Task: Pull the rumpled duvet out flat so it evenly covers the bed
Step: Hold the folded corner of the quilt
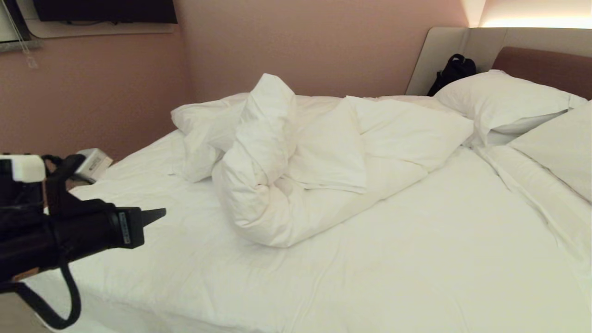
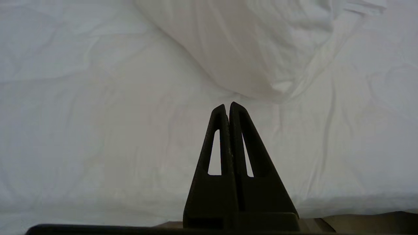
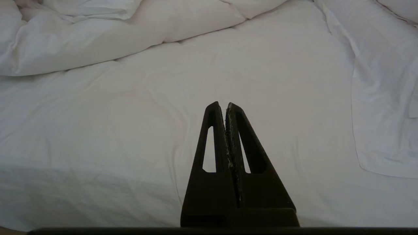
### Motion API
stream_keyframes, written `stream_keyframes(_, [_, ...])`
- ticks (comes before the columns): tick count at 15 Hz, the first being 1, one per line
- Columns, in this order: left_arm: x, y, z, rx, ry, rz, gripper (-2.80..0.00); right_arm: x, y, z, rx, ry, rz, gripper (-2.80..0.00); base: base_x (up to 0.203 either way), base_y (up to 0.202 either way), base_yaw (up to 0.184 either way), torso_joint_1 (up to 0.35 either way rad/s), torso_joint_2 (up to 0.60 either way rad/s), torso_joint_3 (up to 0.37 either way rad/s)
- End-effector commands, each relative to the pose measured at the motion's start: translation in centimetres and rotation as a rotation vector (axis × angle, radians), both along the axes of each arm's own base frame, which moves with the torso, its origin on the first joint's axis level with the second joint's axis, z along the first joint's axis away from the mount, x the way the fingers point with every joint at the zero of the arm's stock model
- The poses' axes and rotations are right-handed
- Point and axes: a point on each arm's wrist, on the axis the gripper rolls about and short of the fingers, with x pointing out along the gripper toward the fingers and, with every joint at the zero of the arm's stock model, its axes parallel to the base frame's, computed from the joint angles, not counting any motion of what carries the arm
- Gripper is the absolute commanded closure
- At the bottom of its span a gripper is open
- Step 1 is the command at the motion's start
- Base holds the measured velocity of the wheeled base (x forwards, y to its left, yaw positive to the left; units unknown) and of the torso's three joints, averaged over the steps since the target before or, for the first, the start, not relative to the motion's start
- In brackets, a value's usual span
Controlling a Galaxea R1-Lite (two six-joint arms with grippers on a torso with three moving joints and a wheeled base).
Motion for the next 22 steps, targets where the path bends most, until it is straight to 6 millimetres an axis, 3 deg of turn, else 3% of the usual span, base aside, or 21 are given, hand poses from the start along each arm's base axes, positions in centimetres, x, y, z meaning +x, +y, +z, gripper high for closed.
stream_keyframes(1, [2.9,-0.7,-1.6,0.003,0.066,-0.022,0.0,0.0,0.0,0.0,-0.001,0.0,0.0,0.0,0.0,0.0,0.0,0.0,0.0,0.0])
stream_keyframes(8, [11.2,-3.2,-2.0,0.014,0.018,-0.055,0.0,0.0,0.0,0.0,0.0,0.0,0.0,0.0,0.0,0.0,0.0,0.0,0.0,0.0])
stream_keyframes(11, [13.7,-3.6,-1.9,0.012,-0.049,-0.043,0.0,0.0,0.0,0.0,-0.001,0.0,0.0,0.0,0.0,0.0,0.0,0.0,0.0,0.0])
stream_keyframes(14, [16.2,-5.0,-3.4,0.022,-0.077,-0.044,0.0,0.0,0.0,0.0,0.0,0.0,0.0,0.0,0.0,0.0,0.0,0.0,0.0,0.0])
stream_keyframes(18, [16.9,-7.3,-3.3,0.012,-0.176,-0.077,0.0,0.0,0.0,0.0,0.0,0.0,0.0,0.0,0.0,0.0,0.0,0.0,0.0,0.0])
stream_keyframes(22, [14.3,-8.8,-1.6,0.001,-0.208,-0.13,0.0,0.0,0.0,0.0,-0.001,0.0,0.0,0.0,0.0,0.0,0.0,0.0,0.0,0.0])
